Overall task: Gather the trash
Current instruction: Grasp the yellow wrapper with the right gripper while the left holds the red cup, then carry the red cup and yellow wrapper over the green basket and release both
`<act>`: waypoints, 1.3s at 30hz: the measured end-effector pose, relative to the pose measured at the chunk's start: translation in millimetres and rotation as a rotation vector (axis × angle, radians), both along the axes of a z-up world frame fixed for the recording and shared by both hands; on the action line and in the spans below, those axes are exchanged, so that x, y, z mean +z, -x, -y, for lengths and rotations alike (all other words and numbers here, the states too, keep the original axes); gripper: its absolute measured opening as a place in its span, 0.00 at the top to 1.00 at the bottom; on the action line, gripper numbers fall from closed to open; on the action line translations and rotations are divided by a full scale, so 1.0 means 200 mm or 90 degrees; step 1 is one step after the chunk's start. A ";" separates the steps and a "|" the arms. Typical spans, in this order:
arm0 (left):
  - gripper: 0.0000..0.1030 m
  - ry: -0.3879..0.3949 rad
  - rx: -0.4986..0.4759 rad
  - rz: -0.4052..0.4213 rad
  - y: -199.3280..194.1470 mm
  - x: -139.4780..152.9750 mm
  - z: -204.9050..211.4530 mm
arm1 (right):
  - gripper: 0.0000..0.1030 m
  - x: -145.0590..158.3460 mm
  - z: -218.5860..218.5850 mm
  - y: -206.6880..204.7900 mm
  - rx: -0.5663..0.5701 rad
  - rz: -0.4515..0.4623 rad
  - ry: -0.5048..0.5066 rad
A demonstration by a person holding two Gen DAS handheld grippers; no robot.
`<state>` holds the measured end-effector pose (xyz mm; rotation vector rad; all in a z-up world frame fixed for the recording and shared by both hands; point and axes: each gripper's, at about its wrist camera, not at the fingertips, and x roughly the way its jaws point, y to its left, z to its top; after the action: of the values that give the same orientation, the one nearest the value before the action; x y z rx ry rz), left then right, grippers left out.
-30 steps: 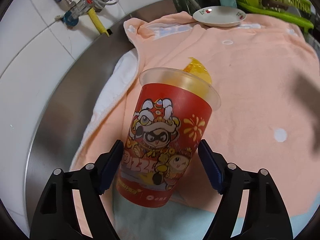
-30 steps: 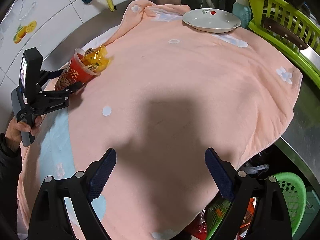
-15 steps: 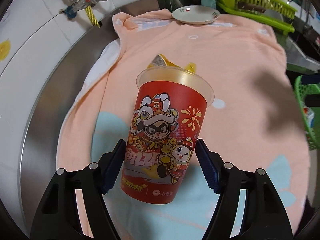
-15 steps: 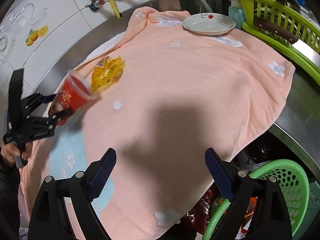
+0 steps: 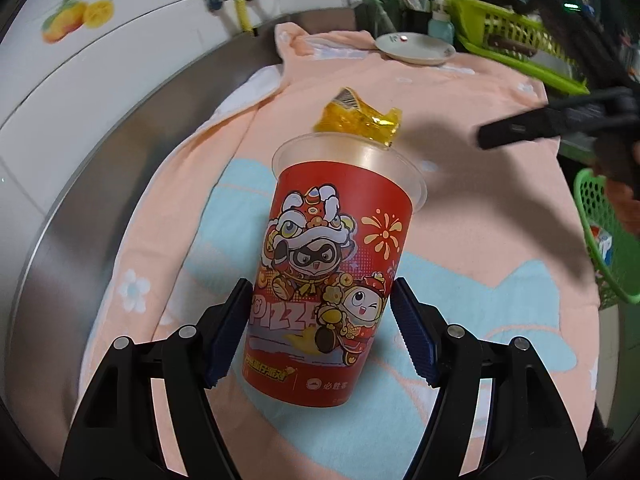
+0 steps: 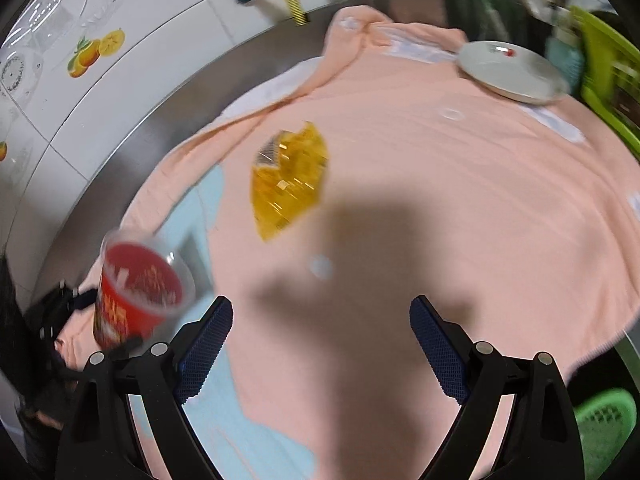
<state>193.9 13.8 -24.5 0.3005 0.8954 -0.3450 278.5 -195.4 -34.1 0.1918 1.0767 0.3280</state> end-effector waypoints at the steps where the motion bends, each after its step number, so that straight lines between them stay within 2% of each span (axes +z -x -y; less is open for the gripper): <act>1: 0.33 0.004 0.005 0.002 0.00 0.00 -0.01 | 0.16 -0.01 -0.04 -0.05 0.005 -0.001 -0.004; 10: 0.33 0.027 0.015 0.005 0.02 0.01 -0.04 | 0.16 -0.04 -0.29 -0.40 0.012 0.006 -0.003; 15: 0.33 0.027 0.009 0.003 0.02 0.00 -0.05 | 0.17 -0.15 -0.36 -0.54 0.009 -0.031 0.004; 17: 0.33 0.028 0.007 0.003 0.02 0.00 -0.05 | 0.32 -0.19 -0.37 -0.55 0.009 -0.037 0.016; 19: 0.33 0.030 0.005 0.000 0.01 -0.01 -0.05 | 0.43 -0.22 -0.38 -0.55 0.009 -0.038 0.020; 23: 0.33 0.031 0.003 -0.005 0.00 -0.01 -0.05 | 0.49 -0.20 -0.35 -0.49 0.008 -0.022 0.008; 29: 0.33 0.033 -0.011 0.000 0.03 0.01 0.01 | 0.50 -0.12 -0.23 -0.30 0.007 -0.005 -0.020; 35: 0.33 0.044 -0.043 0.017 0.14 0.07 0.13 | 0.51 -0.03 -0.07 0.03 -0.011 0.010 -0.025; 39: 0.33 0.052 -0.073 0.025 0.22 0.11 0.26 | 0.51 0.02 0.15 0.31 -0.038 0.028 -0.017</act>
<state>149.8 -37.2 -2.8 0.2832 0.8247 -0.4780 216.5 -224.8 -29.1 0.2389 1.0209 0.2924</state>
